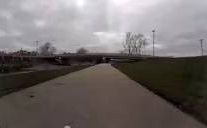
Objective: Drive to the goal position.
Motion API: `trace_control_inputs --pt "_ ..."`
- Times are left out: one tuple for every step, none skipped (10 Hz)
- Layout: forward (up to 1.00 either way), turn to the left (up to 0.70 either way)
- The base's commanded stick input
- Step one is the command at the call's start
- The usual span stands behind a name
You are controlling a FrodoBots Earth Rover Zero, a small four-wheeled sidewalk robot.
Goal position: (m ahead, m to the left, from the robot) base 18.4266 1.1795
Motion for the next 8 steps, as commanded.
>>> trace_control_inputs --pt "1.00 0.00" --pt "1.00 0.00" --pt "1.00 0.00" --pt "1.00 0.00" --pt "1.00 0.00" --pt "1.00 0.00" --pt "1.00 0.00" --pt "1.00 0.00"
